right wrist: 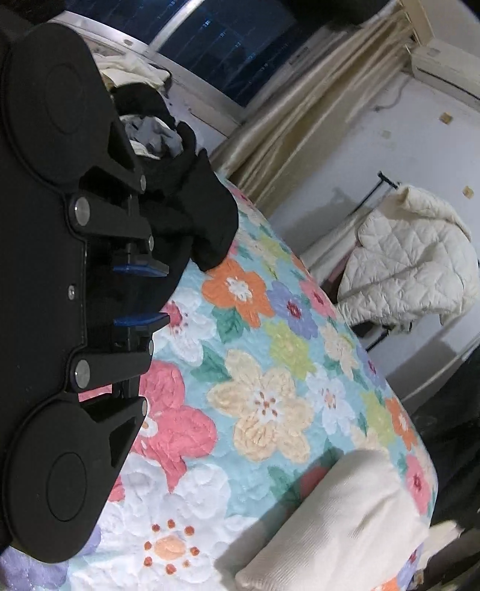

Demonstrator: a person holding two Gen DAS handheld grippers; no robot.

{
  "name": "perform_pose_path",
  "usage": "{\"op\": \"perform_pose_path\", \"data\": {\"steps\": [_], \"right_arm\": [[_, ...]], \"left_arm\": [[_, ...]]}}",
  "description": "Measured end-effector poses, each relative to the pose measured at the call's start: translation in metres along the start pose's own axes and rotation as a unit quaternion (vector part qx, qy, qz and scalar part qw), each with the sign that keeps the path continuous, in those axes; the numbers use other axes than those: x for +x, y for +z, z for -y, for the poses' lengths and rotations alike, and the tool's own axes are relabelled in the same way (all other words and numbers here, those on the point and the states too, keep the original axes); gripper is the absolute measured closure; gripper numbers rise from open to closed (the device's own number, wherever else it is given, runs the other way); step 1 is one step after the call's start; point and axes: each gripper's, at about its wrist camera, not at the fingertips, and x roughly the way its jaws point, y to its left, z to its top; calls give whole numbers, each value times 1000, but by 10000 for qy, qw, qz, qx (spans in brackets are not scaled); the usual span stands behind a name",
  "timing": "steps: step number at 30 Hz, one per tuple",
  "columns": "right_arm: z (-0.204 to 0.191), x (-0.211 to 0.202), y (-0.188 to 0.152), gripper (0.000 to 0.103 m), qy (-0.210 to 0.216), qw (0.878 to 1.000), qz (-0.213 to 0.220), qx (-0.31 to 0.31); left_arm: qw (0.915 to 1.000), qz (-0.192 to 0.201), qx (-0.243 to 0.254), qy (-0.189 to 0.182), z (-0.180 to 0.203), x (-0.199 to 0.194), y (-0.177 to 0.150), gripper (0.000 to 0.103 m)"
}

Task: Fold clothes

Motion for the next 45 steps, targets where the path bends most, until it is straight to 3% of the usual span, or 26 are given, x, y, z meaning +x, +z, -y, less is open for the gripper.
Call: {"op": "perform_pose_path", "data": {"steps": [5,8,12,14,19,25,30,31,32,33,34,35,38,41,42,43,45], "right_arm": [[-28,4,-7,59,70,9961,-22,-882],[-38,19,-14,54,-92,9897,-313,-1396],[-56,20,-23,47,-174,9770,-559,-2049],[-66,15,-28,40,-119,9677,-627,-2440],[-76,8,-32,30,-143,9535,-710,-2924],[-85,7,-35,25,19,9344,-1057,-3402],[-86,60,-46,23,-326,9195,-1412,-3655],[-87,74,-50,24,-498,9129,-1512,-3757],[-87,85,-52,40,-576,9035,-1590,-3939],[-87,92,-54,77,-542,8968,-1672,-4060],[-85,97,-52,95,-466,8950,-1715,-4091],[-82,96,-44,102,-564,8967,-1540,-4111],[-69,88,-16,102,-1029,9005,-873,-4134],[-39,61,32,103,-1620,9192,-21,-3590],[-28,55,43,103,-1912,9163,168,-3516],[-17,52,52,103,-2201,9117,265,-3460],[7,51,64,102,-2502,9158,254,-3130]], "left_arm": [[9938,404,104,1034,-38,-31,-3,44],[9899,410,-360,1308,-73,-27,-3,44],[9835,414,-1334,1152,-119,-19,-4,43],[9816,438,-1455,1154,-135,-11,-1,43],[9810,780,-1436,1045,-166,11,8,43],[9845,1068,-898,1060,-177,27,8,43],[9854,970,-1145,802,-184,33,4,43],[9855,958,-1065,908,-183,33,4,42],[9854,946,-984,1017,-182,34,4,42],[9848,928,-891,1163,-181,34,3,41],[9838,895,-812,1325,-182,35,1,41],[9824,851,-753,1483,-183,35,-1,41],[9779,735,-775,1797,-193,37,-6,41],[9735,707,-1072,1891,-210,37,-9,41],[9722,711,-1130,1922,-213,37,-9,41],[9709,715,-1188,1952,-217,37,-10,41],[9691,697,-1251,2006,-221,40,-10,40]]}}
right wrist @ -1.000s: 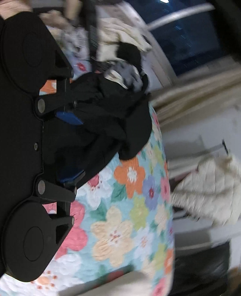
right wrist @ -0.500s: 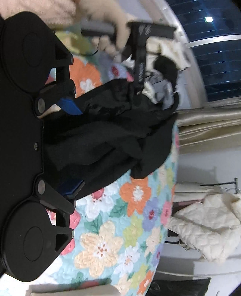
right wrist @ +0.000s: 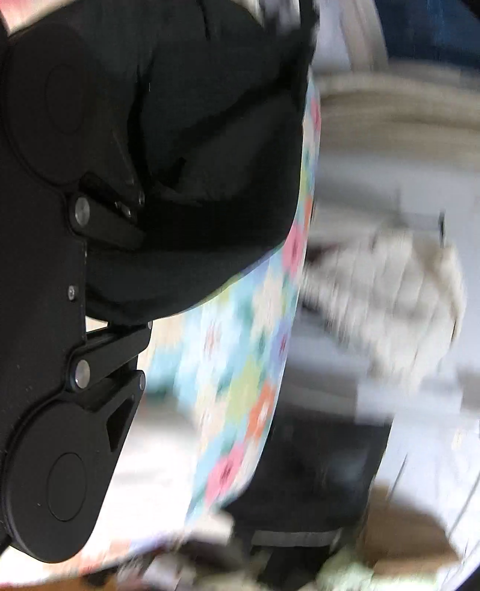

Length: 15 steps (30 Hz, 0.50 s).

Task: Fold clothes

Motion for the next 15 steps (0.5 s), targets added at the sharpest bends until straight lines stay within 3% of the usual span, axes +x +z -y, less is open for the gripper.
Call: {"op": "perform_pose_path", "data": {"steps": [3,5,9,12,15], "right_arm": [[15,19,-17,102,263,9971,-541,470],[9,24,-22,102,199,9964,-775,286],[4,20,-20,101,229,9968,-718,271],[9,18,-23,100,250,9959,-757,437],[12,12,-22,99,297,9955,-722,531]], "left_arm": [[9999,-83,27,110,0,8,-2,38],[9996,-172,89,215,3,15,-5,37],[9980,-417,131,449,4,33,-13,32],[9958,-746,220,480,4,40,-18,36],[9940,-745,559,569,15,37,-22,37]]}}
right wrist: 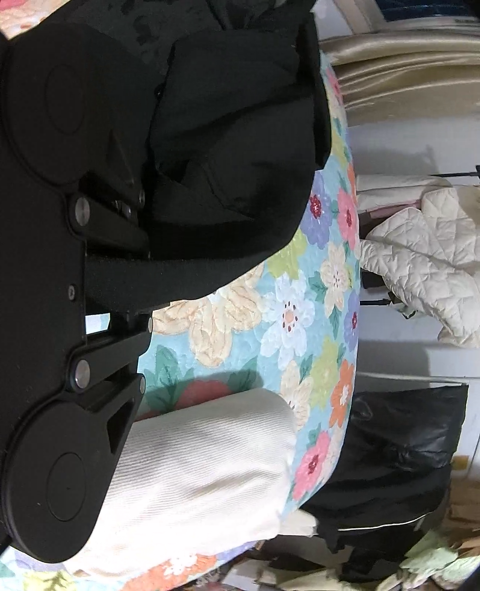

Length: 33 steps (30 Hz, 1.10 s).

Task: Fold clothes

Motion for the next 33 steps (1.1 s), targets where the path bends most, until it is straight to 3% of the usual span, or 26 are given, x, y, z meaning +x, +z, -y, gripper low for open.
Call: {"op": "perform_pose_path", "data": {"steps": [8,11,13,15,16,17,18,19,22,23,24,25,26,27,28,30,32,33], "right_arm": [[15,14,-3,97,161,9986,17,495],[18,15,-3,96,240,9979,6,603],[19,15,-3,95,260,9977,-1,630],[17,17,-2,94,169,9984,-4,544],[11,17,-1,86,-115,9996,-9,273],[2,15,-2,57,-624,9979,-36,-185],[-6,12,-4,42,-929,9944,0,-510],[-13,9,-5,40,-1222,9891,40,-827],[-23,-7,-10,39,-1193,9883,267,-908],[-28,-13,-12,38,-1169,9877,354,-977],[-34,-17,-15,34,-1227,9854,434,-1097],[-39,-21,-17,32,-1289,9828,513,-1218],[-44,-26,-18,26,-1402,9791,628,-1334],[-50,-31,-20,22,-1516,9749,745,-1449],[-53,-34,-20,22,-1670,9701,866,-1533],[-61,-39,-20,12,-2242,9544,935,-1737],[-67,-41,-21,12,-2747,9346,1100,-1974],[-71,-45,-20,12,-2735,9329,1236,-1993]], "left_arm": [[9960,-37,-601,-661,14,11,-7,31],[9977,95,-476,-471,26,15,-12,17],[9987,110,-400,-299,31,19,-13,3],[9990,62,-415,-173,32,23,-13,0],[9987,23,-468,-194,31,24,-13,0],[9983,6,-533,-224,28,25,-12,0],[9980,-25,-582,-255,26,25,-11,0],[9980,-66,-577,-268,26,25,-10,0],[9981,-134,-545,-265,26,26,-8,1],[9982,-115,-523,-251,27,26,-8,4],[9986,-41,-486,-192,28,24,-9,19],[9991,81,-404,-122,31,22,-8,41],[9993,201,-311,-57,34,19,-8,54],[9996,280,-86,-49,39,17,-7,76],[9993,354,134,-37,45,15,-6,90],[9987,402,310,29,49,14,-7,94],[9985,438,341,31,48,13,-7,100],[9986,454,272,-17,45,12,-6,101]]}}
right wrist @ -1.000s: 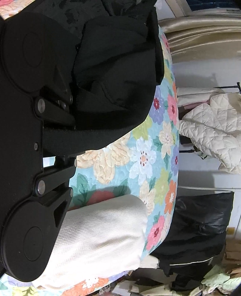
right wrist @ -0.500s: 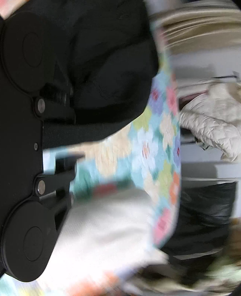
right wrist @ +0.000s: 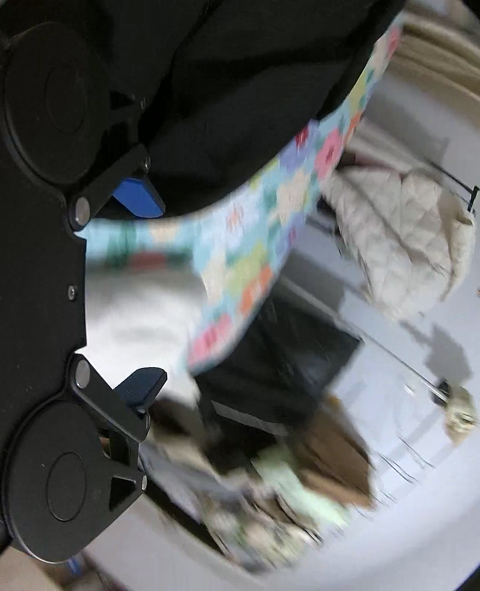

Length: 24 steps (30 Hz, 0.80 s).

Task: Fold clothes

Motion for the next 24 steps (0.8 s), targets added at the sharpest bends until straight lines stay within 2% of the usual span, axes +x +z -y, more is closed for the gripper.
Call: {"op": "perform_pose_path", "data": {"steps": [1,4,5,6,9,11,13,15,17,19,20,21,22,23,24], "right_arm": [[-1,-5,4,12,-8,9999,138,23],[-22,-35,28,12,947,9917,815,309],[-36,-49,35,12,1496,9825,1070,286],[-50,-61,41,12,2086,9703,1208,227],[-103,-85,51,13,3758,9184,1232,-99],[-144,-92,51,13,4332,8917,1206,-507],[-183,-91,48,14,4559,8765,1163,-1020],[-219,-82,44,21,4563,8707,1072,-1492],[-244,-70,40,23,4515,8733,860,-1616],[-244,-55,37,24,4634,8757,656,-1187],[-238,-47,39,26,4764,8728,451,-963],[-234,-39,42,36,4810,8721,320,-836],[-233,-34,42,40,4774,8747,285,-791],[-233,-33,42,44,4657,8806,324,-814],[-234,-32,39,47,4514,8875,390,-841]], "left_arm": [[10000,8,-84,-54,-4,-1,2,102],[9988,38,-437,-213,-15,-8,10,102],[9982,78,-545,-249,-17,-12,11,102],[9974,118,-644,-314,-20,-15,13,102],[9949,173,-865,-490,-27,-24,14,103],[9926,140,-1026,-637,-33,-29,14,103],[9905,-14,-1168,-731,-40,-33,13,103],[9891,-206,-1279,-703,-50,-37,11,103],[9865,-334,-1463,-656,-65,-42,8,103],[9813,-322,-1765,-701,-86,-48,4,103],[9787,-272,-1908,-711,-97,-51,3,103],[9772,-222,-1998,-680,-106,-51,2,101],[9772,-213,-2016,-633,-113,-49,2,100],[9775,-219,-2012,-591,-118,-45,1,100],[9765,-258,-2065,-557,-123,-36,1,95]]}}
